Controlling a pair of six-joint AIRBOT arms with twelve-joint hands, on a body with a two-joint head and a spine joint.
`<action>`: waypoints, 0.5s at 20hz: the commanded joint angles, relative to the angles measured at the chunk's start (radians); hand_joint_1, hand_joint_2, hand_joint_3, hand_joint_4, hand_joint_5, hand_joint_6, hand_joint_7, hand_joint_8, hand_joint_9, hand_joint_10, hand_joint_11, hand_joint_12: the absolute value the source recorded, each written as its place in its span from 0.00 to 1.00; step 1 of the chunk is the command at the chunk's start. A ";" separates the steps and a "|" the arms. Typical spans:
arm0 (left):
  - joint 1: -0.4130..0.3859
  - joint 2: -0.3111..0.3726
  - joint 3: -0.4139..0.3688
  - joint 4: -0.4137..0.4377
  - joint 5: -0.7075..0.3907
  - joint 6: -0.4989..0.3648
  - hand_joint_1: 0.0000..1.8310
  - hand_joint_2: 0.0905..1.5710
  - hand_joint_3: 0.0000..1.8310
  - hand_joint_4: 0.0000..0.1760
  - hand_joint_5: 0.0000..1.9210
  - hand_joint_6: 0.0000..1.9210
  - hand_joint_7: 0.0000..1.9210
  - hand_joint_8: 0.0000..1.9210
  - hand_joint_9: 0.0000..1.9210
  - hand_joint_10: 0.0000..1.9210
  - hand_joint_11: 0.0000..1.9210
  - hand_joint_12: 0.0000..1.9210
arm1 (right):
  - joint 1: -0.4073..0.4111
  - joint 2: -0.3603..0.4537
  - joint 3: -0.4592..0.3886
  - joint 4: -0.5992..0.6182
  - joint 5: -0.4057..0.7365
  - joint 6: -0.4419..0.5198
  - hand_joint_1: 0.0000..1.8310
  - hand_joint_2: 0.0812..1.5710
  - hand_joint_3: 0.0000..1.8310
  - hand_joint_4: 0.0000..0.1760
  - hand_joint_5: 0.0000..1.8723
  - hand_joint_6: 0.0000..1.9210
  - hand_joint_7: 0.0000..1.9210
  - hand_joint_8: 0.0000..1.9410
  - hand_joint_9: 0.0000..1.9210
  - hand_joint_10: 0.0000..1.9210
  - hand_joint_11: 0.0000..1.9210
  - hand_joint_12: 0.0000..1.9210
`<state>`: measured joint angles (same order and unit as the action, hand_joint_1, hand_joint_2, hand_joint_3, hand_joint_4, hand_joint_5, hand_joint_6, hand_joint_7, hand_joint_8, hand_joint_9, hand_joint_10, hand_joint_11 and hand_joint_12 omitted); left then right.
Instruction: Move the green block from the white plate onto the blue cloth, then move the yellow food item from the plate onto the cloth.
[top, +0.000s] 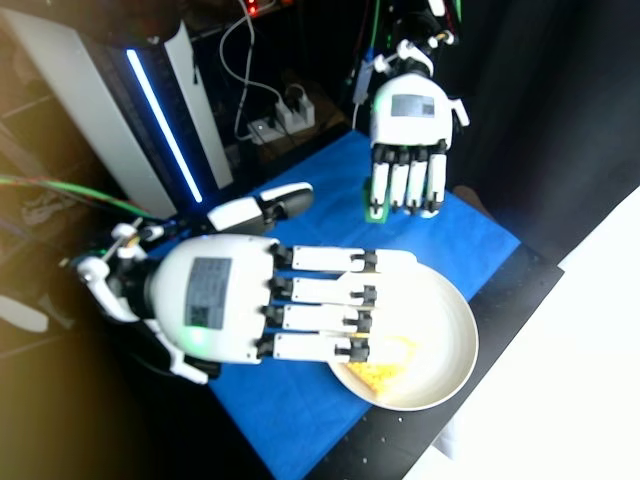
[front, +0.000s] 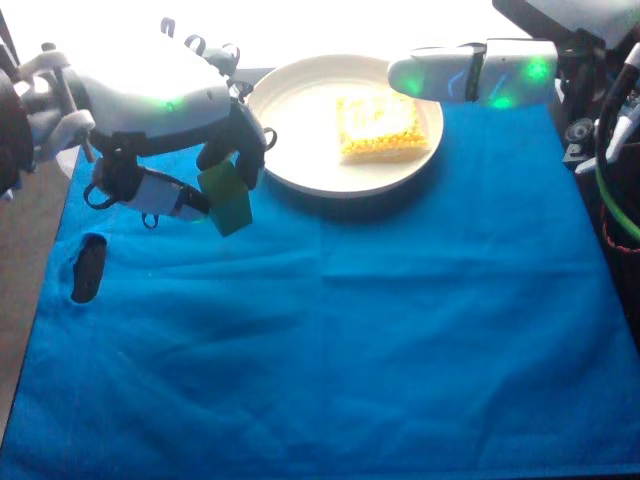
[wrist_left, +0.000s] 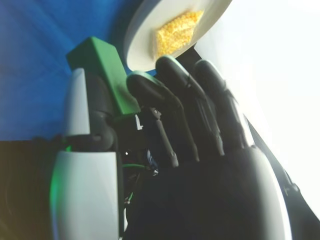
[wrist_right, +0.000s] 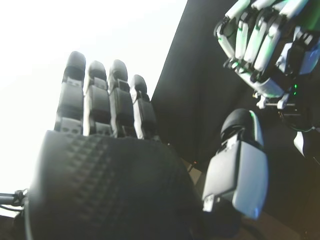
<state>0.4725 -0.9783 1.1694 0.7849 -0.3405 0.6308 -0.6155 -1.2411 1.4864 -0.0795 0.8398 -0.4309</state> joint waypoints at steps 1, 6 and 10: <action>0.000 -0.008 -0.001 -0.014 -0.070 0.002 0.69 0.69 0.00 0.00 0.60 0.26 0.47 0.69 0.35 0.61 0.15 0.77 | 0.007 -0.005 0.004 0.026 0.120 0.005 0.11 0.55 0.00 0.18 0.07 0.00 0.12 0.00 0.06 0.00 0.00 0.15; 0.032 -0.024 0.005 -0.013 -0.057 0.002 0.68 0.70 0.00 0.00 0.59 0.28 0.44 0.71 0.34 0.63 0.18 0.84 | 0.007 -0.007 0.004 0.026 0.120 0.005 0.11 0.54 0.00 0.25 0.07 0.00 0.11 0.00 0.05 0.00 0.00 0.07; 0.045 -0.031 0.011 -0.020 -0.055 0.002 0.68 0.70 0.00 0.00 0.58 0.30 0.45 0.69 0.35 0.59 0.20 0.82 | 0.007 -0.007 0.004 0.026 0.120 0.005 0.13 0.54 0.00 0.23 0.08 0.00 0.11 0.00 0.06 0.00 0.00 0.12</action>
<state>0.5274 -1.0080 1.1759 0.7845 -0.3176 0.6308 -0.6155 -1.2446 1.4872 -0.0795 0.8398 -0.4309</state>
